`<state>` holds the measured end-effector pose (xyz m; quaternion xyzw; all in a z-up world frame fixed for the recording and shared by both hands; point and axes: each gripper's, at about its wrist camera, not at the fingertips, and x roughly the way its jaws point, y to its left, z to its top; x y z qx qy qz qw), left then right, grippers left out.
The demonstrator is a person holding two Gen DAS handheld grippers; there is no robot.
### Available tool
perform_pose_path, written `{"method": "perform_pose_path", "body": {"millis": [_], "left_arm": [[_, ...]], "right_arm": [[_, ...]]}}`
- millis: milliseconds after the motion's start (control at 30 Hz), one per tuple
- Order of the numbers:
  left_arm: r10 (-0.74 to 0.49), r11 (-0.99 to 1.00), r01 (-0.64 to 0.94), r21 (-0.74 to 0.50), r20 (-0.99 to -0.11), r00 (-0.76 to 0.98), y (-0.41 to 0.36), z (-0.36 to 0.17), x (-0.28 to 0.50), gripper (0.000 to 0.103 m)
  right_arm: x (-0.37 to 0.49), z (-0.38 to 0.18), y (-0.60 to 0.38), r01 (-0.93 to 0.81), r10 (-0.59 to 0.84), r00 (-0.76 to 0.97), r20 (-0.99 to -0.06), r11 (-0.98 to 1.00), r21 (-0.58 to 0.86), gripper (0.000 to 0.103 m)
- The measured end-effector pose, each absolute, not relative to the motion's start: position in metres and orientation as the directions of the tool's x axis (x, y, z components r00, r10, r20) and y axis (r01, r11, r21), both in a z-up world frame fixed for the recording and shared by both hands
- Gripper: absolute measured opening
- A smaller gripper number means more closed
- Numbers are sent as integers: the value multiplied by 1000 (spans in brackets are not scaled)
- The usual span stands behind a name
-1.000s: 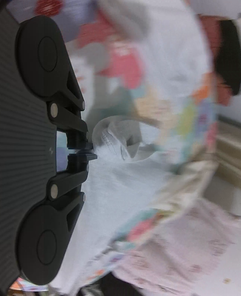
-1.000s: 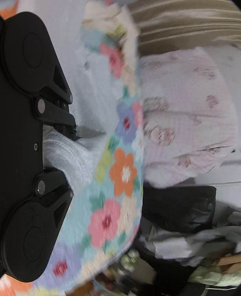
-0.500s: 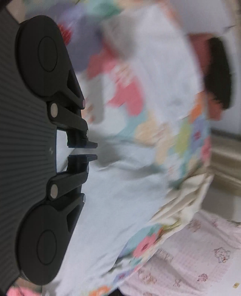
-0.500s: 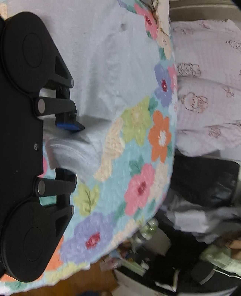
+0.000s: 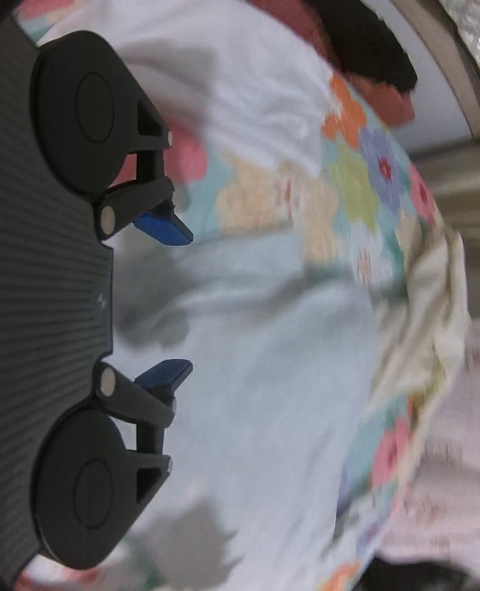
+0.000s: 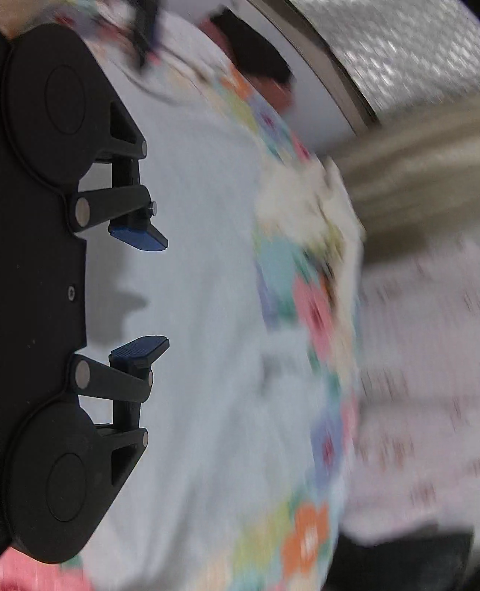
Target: Fold clothes
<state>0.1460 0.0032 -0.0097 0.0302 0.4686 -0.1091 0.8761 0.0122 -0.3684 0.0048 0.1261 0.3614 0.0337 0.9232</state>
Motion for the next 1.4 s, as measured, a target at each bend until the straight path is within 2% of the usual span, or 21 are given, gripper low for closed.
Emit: {"method": "perform_pose_path", "body": {"millis": [167, 300, 333, 367, 400, 433, 500, 633, 733, 767, 800, 833, 867, 900, 933, 967, 1033, 1100, 1233, 1300, 1400], "left_arm": [[-467, 884, 224, -410, -750, 469, 34, -29, 163, 67], [-332, 941, 244, -234, -777, 535, 29, -21, 149, 67], [-343, 937, 255, -240, -778, 526, 28, -23, 146, 67], [-367, 927, 263, -265, -778, 509, 28, -25, 144, 62], [-385, 920, 280, -275, -773, 504, 26, -25, 142, 22], [-399, 912, 302, -276, -765, 505, 24, -23, 140, 0], [-412, 903, 338, -264, -754, 512, 17, -20, 138, 3], [-410, 908, 299, -292, -764, 498, 20, -25, 140, 8], [-386, 920, 270, -285, -782, 490, 23, -32, 144, 21], [-401, 913, 276, -299, -776, 487, 23, -32, 145, 35], [-419, 905, 285, -315, -772, 478, 21, -33, 146, 54], [-438, 896, 295, -332, -768, 466, 19, -35, 148, 60], [-433, 898, 301, -321, -770, 468, 14, -36, 148, 60], [-413, 906, 305, -294, -775, 478, 8, -38, 149, 40], [-385, 915, 311, -256, -783, 489, 2, -40, 149, 10], [-352, 925, 317, -210, -791, 501, -4, -41, 148, 2], [-338, 932, 303, -200, -781, 526, -3, -36, 144, 2], [-361, 930, 276, -244, -749, 556, 11, -21, 131, 2], [-524, 840, 231, -491, -625, 578, 60, 5, 85, 2], [-502, 852, 197, -484, -652, 568, 64, 1, 71, 2], [-426, 902, 179, -394, -741, 518, 53, -14, 62, 3]], "right_arm": [[27, -12, -320, -96, 225, 685, -693, 971, 220, 56], [28, -18, -300, -124, 233, 718, -656, 970, 209, 56], [30, -21, -295, -132, 241, 720, -651, 968, 212, 56], [32, -23, -291, -138, 251, 717, -650, 966, 220, 56], [34, -25, -286, -145, 263, 711, -652, 962, 230, 56], [37, -27, -282, -152, 272, 704, -657, 960, 235, 56], [43, -32, -275, -162, 284, 690, -666, 957, 240, 56], [46, -38, -266, -166, 296, 677, -674, 953, 252, 56], [46, -41, -263, -160, 305, 667, -679, 950, 270, 56], [45, -42, -263, -156, 308, 665, -681, 948, 277, 56], [45, -44, -263, -153, 311, 662, -682, 947, 283, 56], [45, -46, -263, -149, 315, 657, -685, 945, 291, 56], [45, -48, -263, -145, 319, 651, -689, 943, 299, 56], [45, -50, -263, -141, 322, 646, -692, 941, 307, 56], [46, -51, -262, -139, 326, 642, -694, 940, 312, 56], [46, -53, -262, -138, 327, 641, -694, 939, 315, 56], [45, -52, -261, -140, 325, 645, -691, 940, 312, 56], [43, -50, -261, -142, 319, 653, -687, 943, 302, 56], [34, -35, -270, -157, 288, 683, -671, 956, 249, 56], [30, -29, -278, -158, 275, 692, -667, 960, 231, 56], [32, -31, -291, -141, 269, 683, -679, 961, 239, 56]]}}
